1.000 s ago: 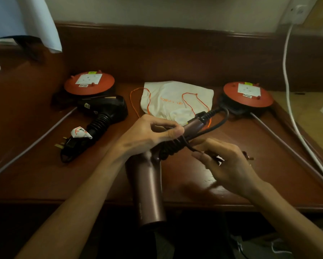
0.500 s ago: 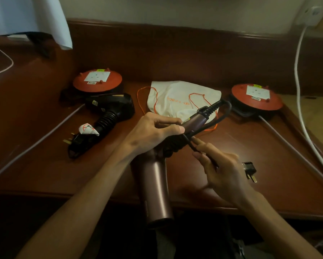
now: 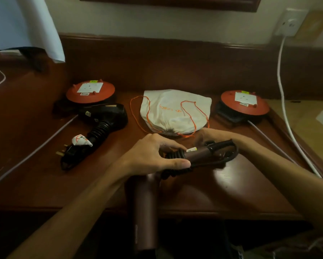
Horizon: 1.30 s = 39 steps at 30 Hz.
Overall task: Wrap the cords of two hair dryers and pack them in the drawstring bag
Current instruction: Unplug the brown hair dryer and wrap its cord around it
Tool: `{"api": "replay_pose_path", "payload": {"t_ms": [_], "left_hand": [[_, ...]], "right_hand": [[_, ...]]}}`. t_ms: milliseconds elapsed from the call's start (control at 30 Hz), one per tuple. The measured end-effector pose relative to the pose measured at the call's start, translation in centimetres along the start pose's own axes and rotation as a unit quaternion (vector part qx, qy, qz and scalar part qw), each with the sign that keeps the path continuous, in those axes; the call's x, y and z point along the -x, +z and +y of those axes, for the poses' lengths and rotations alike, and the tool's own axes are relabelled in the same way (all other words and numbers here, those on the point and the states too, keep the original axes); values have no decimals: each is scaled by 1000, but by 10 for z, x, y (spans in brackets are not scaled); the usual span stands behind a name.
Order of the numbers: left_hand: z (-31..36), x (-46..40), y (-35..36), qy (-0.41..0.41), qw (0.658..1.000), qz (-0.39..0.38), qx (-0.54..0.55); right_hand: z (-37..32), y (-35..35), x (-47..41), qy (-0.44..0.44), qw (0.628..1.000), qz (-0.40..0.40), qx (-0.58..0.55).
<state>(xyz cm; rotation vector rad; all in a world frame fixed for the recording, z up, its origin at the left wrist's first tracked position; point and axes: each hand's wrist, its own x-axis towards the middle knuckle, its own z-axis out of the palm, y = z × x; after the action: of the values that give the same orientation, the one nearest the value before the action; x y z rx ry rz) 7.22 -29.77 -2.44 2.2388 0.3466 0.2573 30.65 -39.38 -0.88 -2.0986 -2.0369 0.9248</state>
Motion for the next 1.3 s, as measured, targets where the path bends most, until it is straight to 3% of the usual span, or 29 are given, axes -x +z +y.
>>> {"api": "replay_pose_path", "payload": {"t_ms": [167, 300, 533, 733, 900, 1000, 1100, 1200, 1300], "left_hand": [[10, -13, 3, -45, 993, -51, -98], [17, -29, 12, -74, 975, -94, -185], [17, -27, 7, -57, 989, -71, -116], [5, -17, 5, -42, 998, -3, -50], [-1, -16, 2, -47, 998, 2, 47], [-1, -14, 0, -39, 996, 30, 69], [4, -12, -10, -46, 994, -5, 100], [12, -15, -23, -89, 989, -67, 95], [23, -23, -10, -146, 986, -26, 78]], "right_hand": [[-21, -34, -14, -6, 999, -22, 22], [-49, -39, -13, -27, 990, -40, 132], [-76, -24, 33, -5, 983, -34, 181], [-68, 14, 66, -21, 991, 131, 13], [-63, 53, 70, -43, 947, 314, -45], [-66, 81, 61, -79, 919, 382, 52], [-65, 92, 53, -116, 880, 422, 183], [-59, 87, 43, -148, 863, 433, 212], [-51, 83, 36, -162, 861, 431, 215]]}}
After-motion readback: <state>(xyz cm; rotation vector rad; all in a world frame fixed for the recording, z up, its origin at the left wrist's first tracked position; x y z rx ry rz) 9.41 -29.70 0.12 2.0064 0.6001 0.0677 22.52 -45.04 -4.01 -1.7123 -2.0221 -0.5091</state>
